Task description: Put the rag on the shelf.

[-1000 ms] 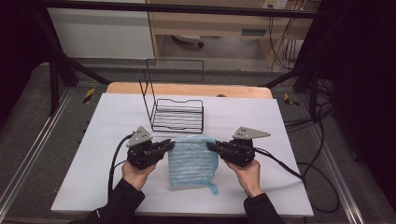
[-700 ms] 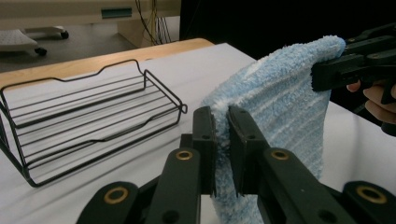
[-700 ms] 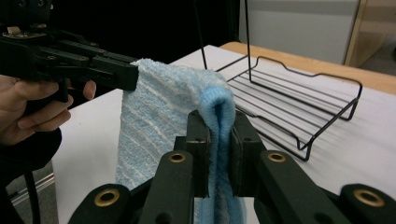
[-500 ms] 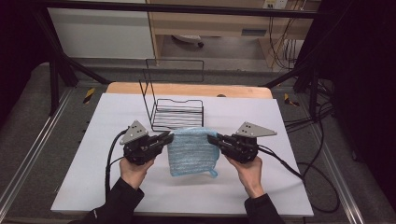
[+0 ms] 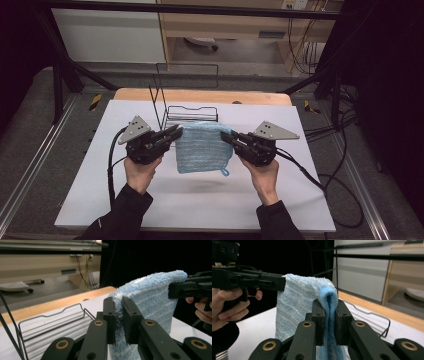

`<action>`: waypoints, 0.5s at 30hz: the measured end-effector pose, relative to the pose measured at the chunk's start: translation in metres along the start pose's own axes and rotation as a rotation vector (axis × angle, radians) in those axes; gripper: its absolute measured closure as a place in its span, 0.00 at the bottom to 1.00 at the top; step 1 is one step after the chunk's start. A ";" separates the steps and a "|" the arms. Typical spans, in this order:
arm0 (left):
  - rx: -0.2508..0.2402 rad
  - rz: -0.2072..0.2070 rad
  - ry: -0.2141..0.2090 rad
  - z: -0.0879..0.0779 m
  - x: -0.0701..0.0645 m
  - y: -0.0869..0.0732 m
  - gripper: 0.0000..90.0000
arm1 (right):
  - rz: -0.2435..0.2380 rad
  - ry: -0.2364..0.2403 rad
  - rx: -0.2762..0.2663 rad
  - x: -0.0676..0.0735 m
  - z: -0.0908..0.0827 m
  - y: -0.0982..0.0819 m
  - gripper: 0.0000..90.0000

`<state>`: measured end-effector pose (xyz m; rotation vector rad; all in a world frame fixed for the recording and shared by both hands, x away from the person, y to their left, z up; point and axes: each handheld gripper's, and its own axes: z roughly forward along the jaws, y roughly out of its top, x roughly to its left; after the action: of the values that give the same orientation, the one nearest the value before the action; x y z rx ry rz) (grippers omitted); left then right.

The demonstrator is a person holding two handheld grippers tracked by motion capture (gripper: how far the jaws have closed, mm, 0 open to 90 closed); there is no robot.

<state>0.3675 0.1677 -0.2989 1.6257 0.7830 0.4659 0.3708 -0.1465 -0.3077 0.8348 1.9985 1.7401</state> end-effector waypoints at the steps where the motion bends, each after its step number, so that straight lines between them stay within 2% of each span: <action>1: -0.011 -0.002 0.001 0.000 0.001 0.002 0.90 | -0.013 -0.008 -0.015 0.001 0.001 0.005 0.90; 6: -0.049 -0.005 0.006 -0.003 0.005 0.014 0.91 | -0.038 -0.019 -0.041 0.004 0.003 0.016 0.90; 15: -0.122 -0.020 0.020 -0.008 0.015 0.034 0.91 | -0.094 -0.039 -0.088 0.009 0.014 0.045 0.90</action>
<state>0.3802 0.1818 -0.2664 1.5005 0.7705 0.5072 0.3813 -0.1267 -0.2648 0.7292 1.8905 1.7318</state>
